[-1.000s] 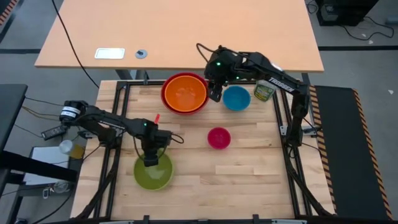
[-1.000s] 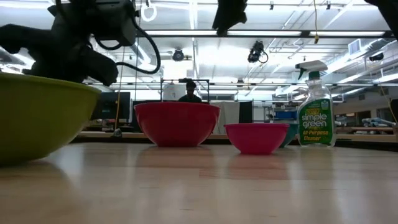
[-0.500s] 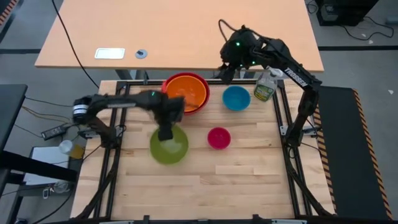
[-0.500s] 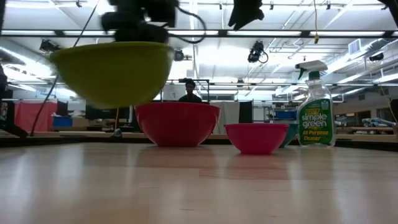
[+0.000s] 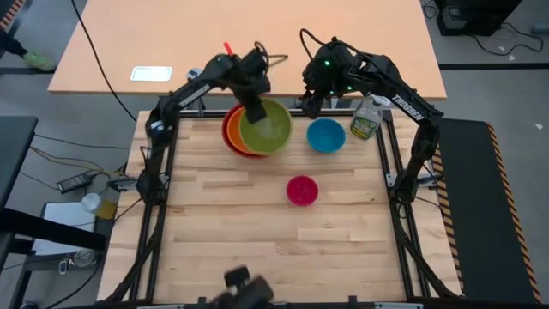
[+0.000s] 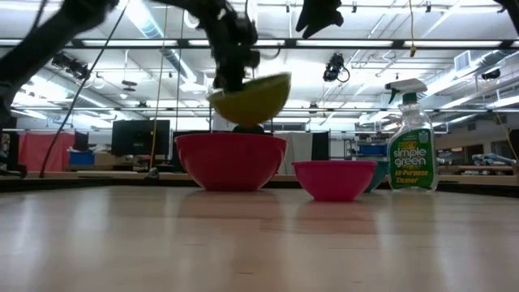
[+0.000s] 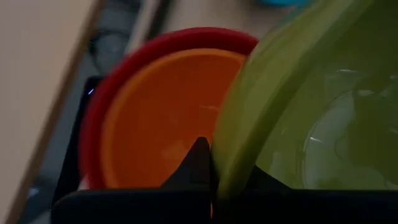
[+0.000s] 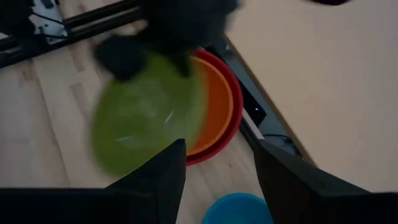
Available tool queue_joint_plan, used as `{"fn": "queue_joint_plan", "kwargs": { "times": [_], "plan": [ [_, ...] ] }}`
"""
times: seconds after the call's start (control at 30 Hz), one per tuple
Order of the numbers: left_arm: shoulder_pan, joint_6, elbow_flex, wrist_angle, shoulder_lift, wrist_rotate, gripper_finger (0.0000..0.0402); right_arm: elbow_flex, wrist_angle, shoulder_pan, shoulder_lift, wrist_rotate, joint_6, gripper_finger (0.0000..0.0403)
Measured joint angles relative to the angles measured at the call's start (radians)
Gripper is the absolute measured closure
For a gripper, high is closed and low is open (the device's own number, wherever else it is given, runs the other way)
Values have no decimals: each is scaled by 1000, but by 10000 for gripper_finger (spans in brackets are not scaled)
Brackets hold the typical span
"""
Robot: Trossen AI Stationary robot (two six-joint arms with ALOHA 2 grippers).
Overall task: Nest bowls inside each other
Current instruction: Stack the green bowl on the orange bowl, then stack the blue bowl on the green bowl
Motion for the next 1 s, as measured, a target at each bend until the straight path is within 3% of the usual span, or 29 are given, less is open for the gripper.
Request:
{"fn": "queue_joint_plan", "kwargs": {
  "times": [0.17,0.5,0.63,0.87,1.0],
  "plan": [
    [79,-56,19,18,100,-103,396,0,0,24,0,9,2,206],
    [93,-62,-18,-20,193,-121,385,-83,23,42,1,19,5,206],
    [71,-43,-18,-16,193,-122,331,-117,29,42,1,14,5,206],
    [51,-45,-16,-29,184,-194,189,-132,29,42,1,13,3,206],
    [61,-55,-12,-23,151,-210,148,-132,28,34,1,8,-2,206]
  ]
}}
